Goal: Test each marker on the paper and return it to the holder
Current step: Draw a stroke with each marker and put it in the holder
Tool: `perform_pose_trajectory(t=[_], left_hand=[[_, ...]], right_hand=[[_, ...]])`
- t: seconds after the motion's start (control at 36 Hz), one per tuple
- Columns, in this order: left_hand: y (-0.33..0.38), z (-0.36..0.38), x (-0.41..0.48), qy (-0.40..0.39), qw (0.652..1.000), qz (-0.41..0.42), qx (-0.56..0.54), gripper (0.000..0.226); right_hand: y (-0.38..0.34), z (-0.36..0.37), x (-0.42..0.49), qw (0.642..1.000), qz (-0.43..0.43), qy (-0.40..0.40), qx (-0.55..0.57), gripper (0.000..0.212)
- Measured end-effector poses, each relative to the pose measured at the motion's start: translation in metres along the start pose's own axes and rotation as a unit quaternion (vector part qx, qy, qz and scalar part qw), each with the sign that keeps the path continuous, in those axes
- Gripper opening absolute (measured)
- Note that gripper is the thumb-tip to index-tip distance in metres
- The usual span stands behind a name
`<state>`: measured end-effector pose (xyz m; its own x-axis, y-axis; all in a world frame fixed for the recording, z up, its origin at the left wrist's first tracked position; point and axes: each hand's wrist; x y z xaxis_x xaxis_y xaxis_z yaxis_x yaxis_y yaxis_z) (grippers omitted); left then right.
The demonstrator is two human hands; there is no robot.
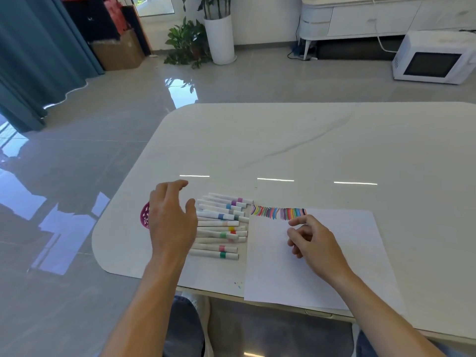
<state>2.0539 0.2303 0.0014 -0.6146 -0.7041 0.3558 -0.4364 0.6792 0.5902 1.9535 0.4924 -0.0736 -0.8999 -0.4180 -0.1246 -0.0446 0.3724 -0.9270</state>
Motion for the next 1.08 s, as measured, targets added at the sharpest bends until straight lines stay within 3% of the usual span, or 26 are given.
perform_pose_trajectory(t=[0.08, 0.28, 0.44, 0.64, 0.72, 0.86, 1.08], left_hand=[[0.010, 0.006, -0.008, -0.022, 0.998, 0.060, 0.002, 0.031], [0.012, 0.033, -0.028, -0.276, 0.952, 0.082, 0.099, 0.029], [0.006, 0.045, -0.029, -0.320, 0.926, 0.104, 0.169, 0.027], [0.006, 0.048, -0.024, -0.320, 0.926, 0.110, 0.170, 0.019], [0.009, 0.046, -0.024, -0.302, 0.938, 0.120, 0.117, 0.018], [0.027, 0.042, -0.023, -0.258, 0.954, 0.140, -0.059, 0.018], [0.058, 0.060, -0.041, -0.287, 0.920, 0.068, -0.258, 0.041]], right_hand=[[-0.001, -0.002, 0.000, 1.000, -0.002, 0.002, -0.006, 0.009], [0.000, -0.006, 0.000, 1.000, 0.000, 0.007, -0.004, 0.010], [0.001, -0.005, 0.001, 1.000, -0.002, 0.002, -0.012, 0.010], [0.002, -0.005, 0.001, 1.000, 0.001, -0.002, -0.014, 0.010], [0.000, -0.005, 0.001, 1.000, -0.002, -0.004, -0.011, 0.010], [-0.003, -0.005, 0.001, 1.000, -0.015, -0.009, -0.006, 0.011], [-0.010, -0.008, -0.001, 0.997, -0.072, -0.018, -0.006, 0.009]])
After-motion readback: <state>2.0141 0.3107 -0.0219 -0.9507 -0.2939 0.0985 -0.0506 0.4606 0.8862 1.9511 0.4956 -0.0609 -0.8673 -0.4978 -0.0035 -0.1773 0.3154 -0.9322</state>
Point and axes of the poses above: each hand's wrist, its own x-axis towards the middle knuckle, its own z-axis out of the palm, y = z × x, and after that the axes turned 4 degrees about -z, right-handed
